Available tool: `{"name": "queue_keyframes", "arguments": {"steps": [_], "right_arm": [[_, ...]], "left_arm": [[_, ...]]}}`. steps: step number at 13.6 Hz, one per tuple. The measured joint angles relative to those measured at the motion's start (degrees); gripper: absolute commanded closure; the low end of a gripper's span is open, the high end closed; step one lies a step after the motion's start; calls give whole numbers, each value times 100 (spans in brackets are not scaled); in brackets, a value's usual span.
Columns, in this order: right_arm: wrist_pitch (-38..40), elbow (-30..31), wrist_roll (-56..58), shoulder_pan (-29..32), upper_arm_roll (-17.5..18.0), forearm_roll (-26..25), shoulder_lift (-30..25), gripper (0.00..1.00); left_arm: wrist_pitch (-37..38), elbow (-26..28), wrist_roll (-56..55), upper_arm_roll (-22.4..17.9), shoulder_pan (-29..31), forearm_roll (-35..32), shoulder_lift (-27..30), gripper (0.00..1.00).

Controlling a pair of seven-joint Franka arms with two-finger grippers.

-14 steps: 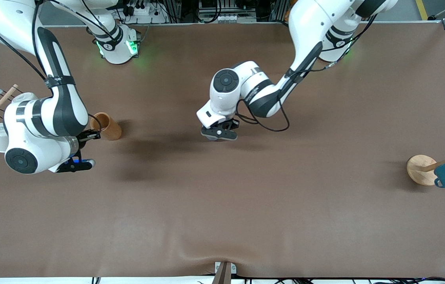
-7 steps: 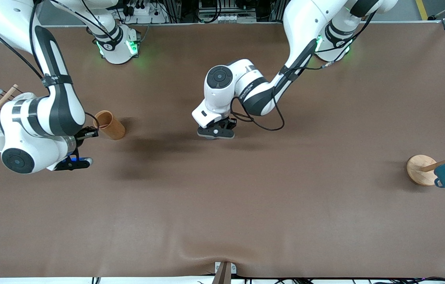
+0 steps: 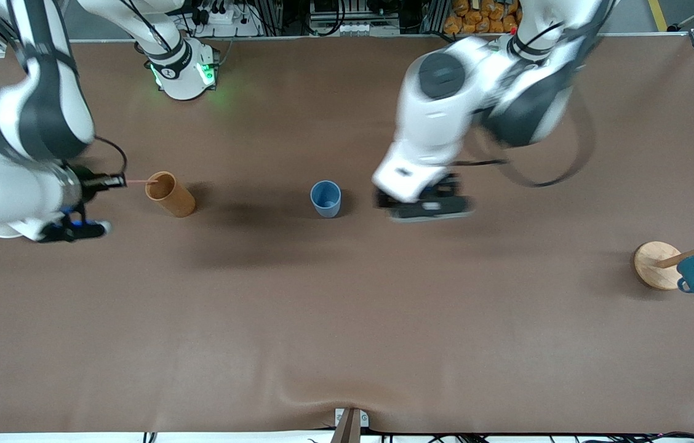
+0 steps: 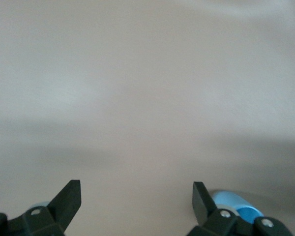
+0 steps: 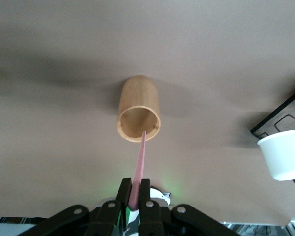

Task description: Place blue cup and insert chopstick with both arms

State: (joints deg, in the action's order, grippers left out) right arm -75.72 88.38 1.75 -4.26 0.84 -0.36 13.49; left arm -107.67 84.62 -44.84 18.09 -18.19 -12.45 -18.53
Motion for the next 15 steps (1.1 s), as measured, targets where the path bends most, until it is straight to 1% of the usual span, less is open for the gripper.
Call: {"name": "queue_keyframes", "arguments": {"steps": [2, 4, 7, 8, 10, 11, 13, 15], "right_arm": [[24, -140, 249, -105, 54, 9, -341, 100], [26, -226, 464, -274, 105, 114, -533, 100], [-106, -297, 519, -698, 129, 726, -556, 100], [-280, -298, 520, -907, 134, 831, -543, 100], [-750, -296, 517, -1415, 148, 888, -472, 100], [-991, -294, 513, -1648, 151, 945, -408, 100], [-1568, -290, 467, -2029, 153, 1132, -208, 100], [-2057, -289, 300, -2363, 153, 1195, 23, 100]], "left_arm": [[265, 24, 497, 8, 626, 9, 385, 0], [334, 57, 794, 19, 1150, 188, 561, 0], [401, 68, 1068, 35, 1686, 414, 672, 0], [472, 68, 1201, 37, 1824, 449, 721, 0], [616, 68, 1552, 7, 2016, 517, 845, 0], [687, 68, 1729, -93, 2027, 570, 929, 0], [928, 70, 2079, -444, 1952, 803, 1105, 0], [1164, 75, 2594, -771, 1916, 911, 1242, 0]]}}
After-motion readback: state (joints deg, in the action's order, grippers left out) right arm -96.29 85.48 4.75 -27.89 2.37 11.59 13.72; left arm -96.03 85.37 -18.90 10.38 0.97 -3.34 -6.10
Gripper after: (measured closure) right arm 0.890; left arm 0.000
